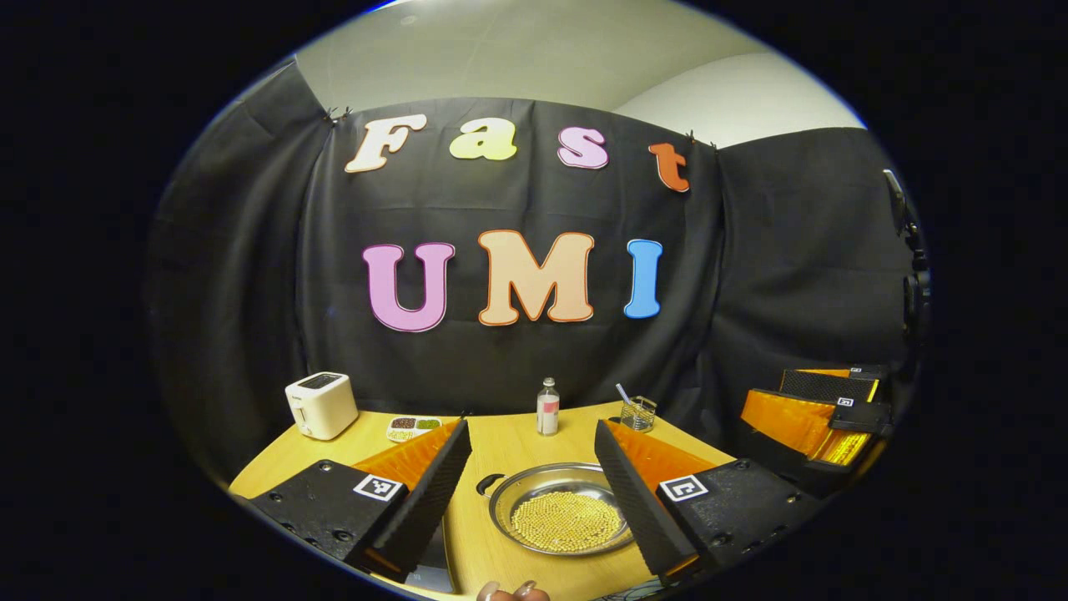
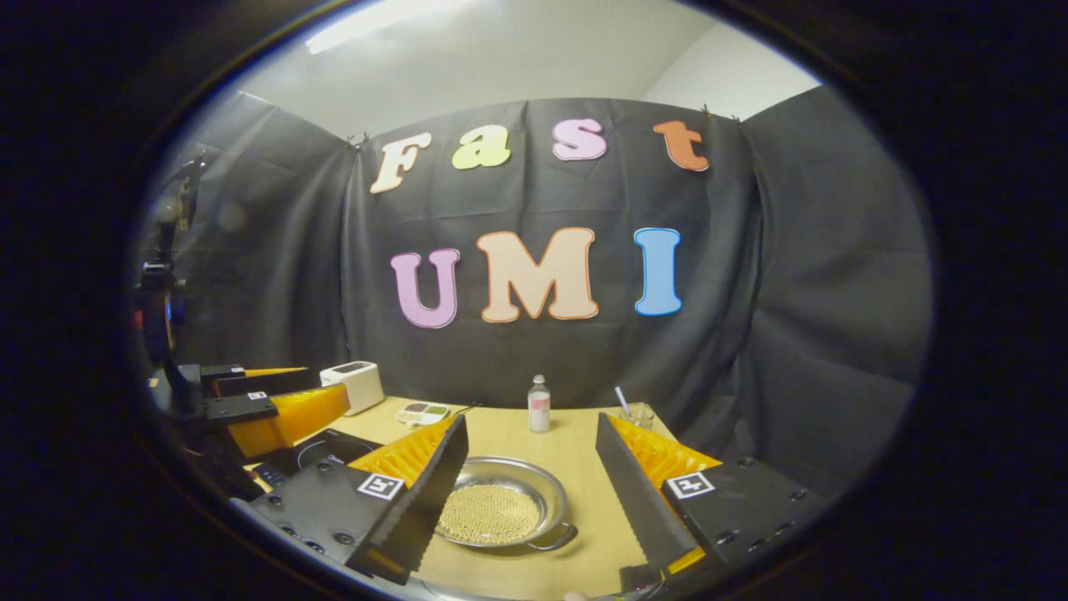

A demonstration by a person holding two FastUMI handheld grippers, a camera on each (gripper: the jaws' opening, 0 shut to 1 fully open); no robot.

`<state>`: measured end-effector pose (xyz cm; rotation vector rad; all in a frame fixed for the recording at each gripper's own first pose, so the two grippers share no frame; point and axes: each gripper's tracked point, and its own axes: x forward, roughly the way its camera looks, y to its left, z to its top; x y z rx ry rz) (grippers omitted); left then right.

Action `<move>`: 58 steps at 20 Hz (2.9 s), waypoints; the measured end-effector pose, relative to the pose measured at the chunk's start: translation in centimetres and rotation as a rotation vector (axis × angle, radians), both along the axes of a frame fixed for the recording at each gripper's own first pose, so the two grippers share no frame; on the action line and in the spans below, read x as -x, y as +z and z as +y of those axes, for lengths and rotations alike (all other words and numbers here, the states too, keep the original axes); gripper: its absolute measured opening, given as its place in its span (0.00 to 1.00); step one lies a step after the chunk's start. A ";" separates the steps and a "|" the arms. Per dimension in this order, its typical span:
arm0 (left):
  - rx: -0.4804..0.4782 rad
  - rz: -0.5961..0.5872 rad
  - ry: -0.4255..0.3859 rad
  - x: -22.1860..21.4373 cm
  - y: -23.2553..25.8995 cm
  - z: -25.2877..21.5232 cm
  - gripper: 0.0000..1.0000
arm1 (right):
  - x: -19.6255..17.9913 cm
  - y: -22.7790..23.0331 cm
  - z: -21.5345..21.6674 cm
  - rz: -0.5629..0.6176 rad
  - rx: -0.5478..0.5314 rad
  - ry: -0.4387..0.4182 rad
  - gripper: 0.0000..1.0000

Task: First push the handle of the pot to place it horizontally, then grasp the pot with both hands and set it on the induction cooktop.

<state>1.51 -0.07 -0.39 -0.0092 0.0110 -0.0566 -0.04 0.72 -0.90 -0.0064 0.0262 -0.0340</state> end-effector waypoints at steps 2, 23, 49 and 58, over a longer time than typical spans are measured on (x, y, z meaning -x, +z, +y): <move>0.000 0.001 0.006 0.0 0.0 0.3 0.96 | 0.0 -0.1 0.1 0.006 0.001 0.001 0.96; 0.017 0.002 0.043 0.1 -0.3 1.1 0.96 | 0.9 -1.4 0.0 0.054 0.036 0.005 0.39; 0.069 0.099 -0.086 -2.2 -4.3 2.2 0.96 | 0.0 -9.8 1.3 0.268 0.033 -0.056 0.01; 0.028 0.134 0.069 -3.9 -7.1 3.2 0.97 | -2.0 -20.6 0.7 0.522 -0.048 0.088 0.00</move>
